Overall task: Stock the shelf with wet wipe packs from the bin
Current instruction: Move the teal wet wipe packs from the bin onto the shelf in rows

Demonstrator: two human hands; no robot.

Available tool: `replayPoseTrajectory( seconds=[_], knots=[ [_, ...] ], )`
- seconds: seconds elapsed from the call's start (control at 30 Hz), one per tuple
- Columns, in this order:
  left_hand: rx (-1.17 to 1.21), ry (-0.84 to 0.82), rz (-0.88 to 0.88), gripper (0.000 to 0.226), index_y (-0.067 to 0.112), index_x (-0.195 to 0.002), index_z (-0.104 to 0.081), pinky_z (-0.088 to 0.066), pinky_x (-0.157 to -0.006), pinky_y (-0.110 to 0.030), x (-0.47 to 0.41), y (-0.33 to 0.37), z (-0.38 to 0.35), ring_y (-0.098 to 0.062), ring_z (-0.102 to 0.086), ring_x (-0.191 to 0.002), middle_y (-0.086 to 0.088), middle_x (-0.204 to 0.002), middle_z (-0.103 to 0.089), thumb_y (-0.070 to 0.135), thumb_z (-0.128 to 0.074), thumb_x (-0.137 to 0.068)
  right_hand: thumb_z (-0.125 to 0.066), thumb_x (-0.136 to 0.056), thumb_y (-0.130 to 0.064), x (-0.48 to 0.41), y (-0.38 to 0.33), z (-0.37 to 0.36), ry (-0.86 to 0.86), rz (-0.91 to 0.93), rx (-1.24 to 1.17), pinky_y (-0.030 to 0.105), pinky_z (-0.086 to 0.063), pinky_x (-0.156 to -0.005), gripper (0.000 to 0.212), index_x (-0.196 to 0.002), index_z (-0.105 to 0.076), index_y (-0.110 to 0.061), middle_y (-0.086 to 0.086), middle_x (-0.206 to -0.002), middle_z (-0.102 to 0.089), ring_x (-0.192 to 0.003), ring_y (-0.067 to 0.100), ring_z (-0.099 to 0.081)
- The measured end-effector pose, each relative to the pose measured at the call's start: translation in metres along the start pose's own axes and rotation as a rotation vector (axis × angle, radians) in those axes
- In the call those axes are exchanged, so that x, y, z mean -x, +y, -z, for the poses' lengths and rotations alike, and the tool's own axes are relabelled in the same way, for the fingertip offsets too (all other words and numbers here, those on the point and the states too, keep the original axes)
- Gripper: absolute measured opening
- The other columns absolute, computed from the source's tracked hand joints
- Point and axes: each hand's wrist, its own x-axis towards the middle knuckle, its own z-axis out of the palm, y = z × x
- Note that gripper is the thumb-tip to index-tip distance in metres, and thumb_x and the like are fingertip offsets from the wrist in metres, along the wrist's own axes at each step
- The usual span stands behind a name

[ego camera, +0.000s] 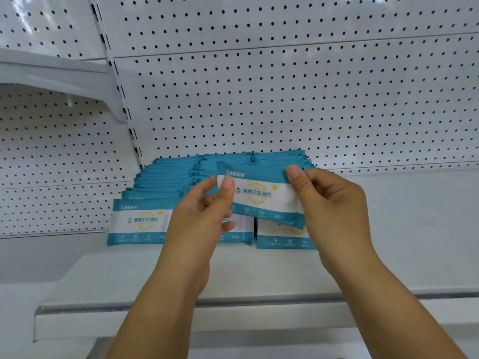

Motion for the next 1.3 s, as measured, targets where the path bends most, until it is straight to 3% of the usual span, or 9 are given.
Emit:
replayPoseTrajectory(
  seconds=[0.13,0.37,0.5,0.63,0.73,0.8,0.9,1.03,1.3],
  knots=[
    [-0.12,0.083,-0.064,0.027,0.031,-0.106,-0.072,-0.044,-0.075,-0.019,-0.004,-0.002,0.014,-0.006,-0.064,-0.098,0.009,-0.104,-0.072,0.049,-0.068,-0.087,-0.068,-0.092,-0.036,0.0,0.007,-0.005,-0.069,-0.173,-0.091,0.041,-0.06,-0.079,0.026,-0.079,-0.078,-0.016,-0.001,-0.083,-0.078,-0.08,0.021,-0.074],
    [-0.011,0.061,-0.004,0.018,0.013,-0.091,-0.071,-0.054,-0.089,-0.042,-0.005,-0.003,0.031,-0.016,-0.068,-0.084,-0.004,-0.09,-0.077,0.03,-0.066,-0.093,-0.071,-0.085,-0.052,0.004,0.011,-0.013,-0.164,-0.284,-0.107,0.07,-0.049,-0.089,0.053,-0.093,-0.068,0.001,0.026,-0.1,-0.071,-0.099,0.051,-0.064],
    [-0.039,0.106,-0.01,0.018,0.012,-0.091,-0.072,-0.055,-0.087,-0.042,-0.006,-0.005,0.038,-0.018,-0.068,-0.085,-0.002,-0.085,-0.078,0.029,-0.067,-0.093,-0.075,-0.084,-0.033,0.006,0.006,-0.013,-0.26,-0.285,-0.092,0.052,-0.059,-0.086,0.021,-0.099,-0.069,-0.018,0.004,-0.088,-0.079,-0.082,0.022,-0.076],
    [-0.191,0.143,-0.064,0.016,0.013,-0.085,-0.071,-0.056,-0.084,-0.04,-0.007,-0.006,0.051,-0.018,-0.071,-0.078,-0.001,-0.077,-0.076,0.027,-0.071,-0.091,-0.093,-0.059,-0.035,0.015,0.01,-0.02,-0.417,-0.119,0.277,0.025,-0.058,-0.08,0.055,-0.107,-0.067,-0.037,-0.014,-0.098,-0.074,-0.088,0.001,-0.069],
    [-0.479,0.137,-0.139,0.013,0.014,-0.084,-0.068,-0.053,-0.068,-0.016,-0.009,-0.007,0.067,-0.015,-0.069,-0.076,-0.001,-0.079,-0.074,0.02,-0.079,-0.084,-0.094,-0.062,-0.03,0.019,0.02,-0.028,-0.496,-0.019,0.457,0.007,-0.044,-0.078,0.058,-0.112,-0.066,-0.043,-0.022,-0.103,-0.068,-0.094,-0.007,-0.06],
    [-0.689,0.107,-0.194,0.027,0.021,-0.09,-0.066,-0.045,-0.064,-0.008,-0.011,-0.011,0.077,-0.008,-0.062,-0.08,0.006,-0.088,-0.069,0.019,-0.087,-0.073,-0.092,-0.067,-0.027,0.022,0.025,-0.034,-0.499,0.049,0.524,0.008,-0.042,-0.088,0.06,-0.12,-0.066,-0.038,-0.024,-0.111,-0.065,-0.1,-0.003,-0.058],
    [-0.904,0.053,-0.29,0.063,0.034,-0.118,-0.059,-0.035,-0.089,-0.014,-0.013,-0.017,0.084,-0.005,-0.046,-0.112,0.018,-0.122,-0.056,0.026,-0.092,-0.065,-0.091,-0.069,-0.025,0.021,0.034,-0.042,-0.476,0.166,0.598,0.002,-0.031,-0.092,0.06,-0.124,-0.067,-0.028,-0.017,-0.111,-0.061,-0.107,0.002,-0.052],
    [-1.073,0.02,-0.331,0.095,0.033,-0.149,-0.039,-0.012,-0.121,-0.029,-0.017,-0.022,0.085,-0.007,-0.012,-0.147,0.017,-0.158,-0.027,0.037,-0.089,-0.068,-0.09,-0.068,-0.027,0.015,0.047,-0.05,-0.384,0.362,0.728,0.029,-0.036,-0.092,0.057,-0.121,-0.07,-0.022,-0.007,-0.11,-0.064,-0.108,0.016,-0.047],
    [-1.103,0.021,-0.308,0.083,0.038,-0.142,-0.043,0.008,-0.124,-0.044,-0.031,-0.033,0.09,-0.008,0.007,-0.152,0.011,-0.165,-0.015,0.046,-0.085,-0.071,-0.087,-0.065,-0.047,0.01,0.049,-0.051,-0.484,0.372,0.954,0.024,-0.005,-0.099,0.088,-0.144,-0.048,-0.039,-0.013,-0.149,-0.041,-0.137,0.008,-0.023]
  ],
)
